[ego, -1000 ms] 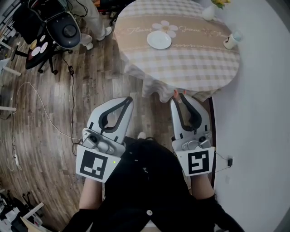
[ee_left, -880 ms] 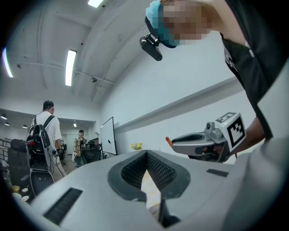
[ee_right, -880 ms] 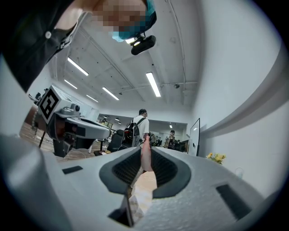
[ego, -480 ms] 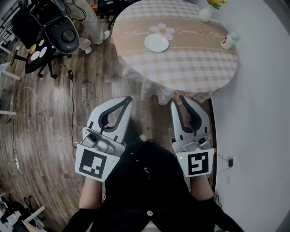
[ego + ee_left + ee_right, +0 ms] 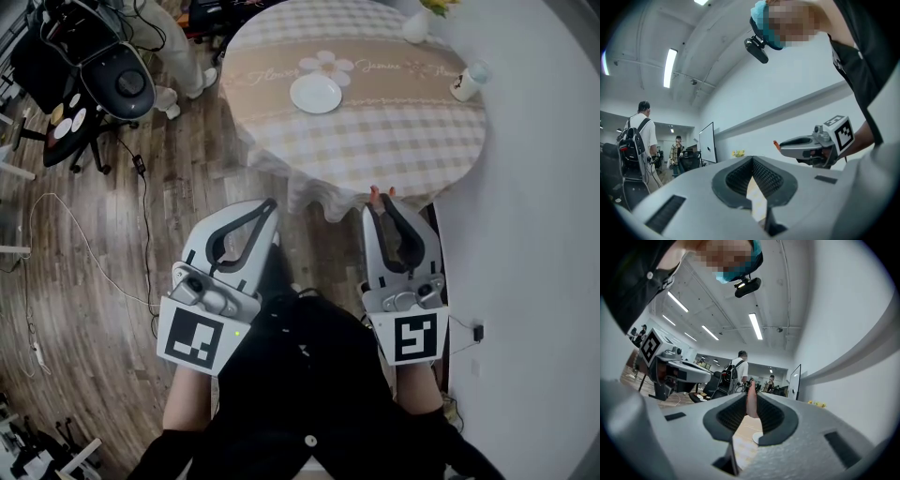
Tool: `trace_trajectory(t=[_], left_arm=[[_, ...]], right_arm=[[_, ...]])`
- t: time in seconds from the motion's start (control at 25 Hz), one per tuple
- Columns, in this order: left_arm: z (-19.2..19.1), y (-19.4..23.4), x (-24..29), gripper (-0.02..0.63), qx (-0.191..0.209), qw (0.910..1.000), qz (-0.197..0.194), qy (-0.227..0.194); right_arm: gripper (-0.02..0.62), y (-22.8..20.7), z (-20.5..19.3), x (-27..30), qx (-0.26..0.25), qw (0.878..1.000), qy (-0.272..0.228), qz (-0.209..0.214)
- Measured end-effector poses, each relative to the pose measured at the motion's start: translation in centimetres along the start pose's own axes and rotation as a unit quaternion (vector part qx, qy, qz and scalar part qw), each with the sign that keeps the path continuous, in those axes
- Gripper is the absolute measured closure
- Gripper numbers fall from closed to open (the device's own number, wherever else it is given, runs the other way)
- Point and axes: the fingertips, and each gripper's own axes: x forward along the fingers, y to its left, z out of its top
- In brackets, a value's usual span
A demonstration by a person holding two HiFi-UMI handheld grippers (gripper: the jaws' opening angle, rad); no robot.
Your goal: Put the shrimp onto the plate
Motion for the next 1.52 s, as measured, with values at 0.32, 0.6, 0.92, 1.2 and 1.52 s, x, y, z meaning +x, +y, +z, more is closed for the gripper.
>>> trace_trajectory(t=[0.32,0.6,0.92,1.2,1.52], left_arm=[[-0.5,3.3,3.1,0.603,-0.001,0.9999,-0.015,-0.006],[-1.0,7.4,6.4,0.603,-0.004,0.9993,-0.035,-0.009],[-2.1,11.8,10.3,0.603,-0.007,0.9975,-0.069,-0.01],[-3.5,15.5,13.7,0.603,-0.001,0.9956,-0.094,-0.006],[-5.2,18.1,16.3,0.603,-0.005,0.9927,-0.12,-0.005]], right_arm=[[0.549,-1.7,-0.6,3.8,-0.006,1.0,0.008,-0.017],[0.549,-2.8,-0.9,8.3,-0.011,0.999,0.022,-0.025],[0.549,-4.2,-1.7,13.5,-0.009,0.998,0.035,-0.048],[0.549,-5.6,-2.6,17.9,-0.008,0.996,0.046,-0.073],[0.549,-6.5,-3.7,21.1,-0.011,0.994,0.056,-0.095]])
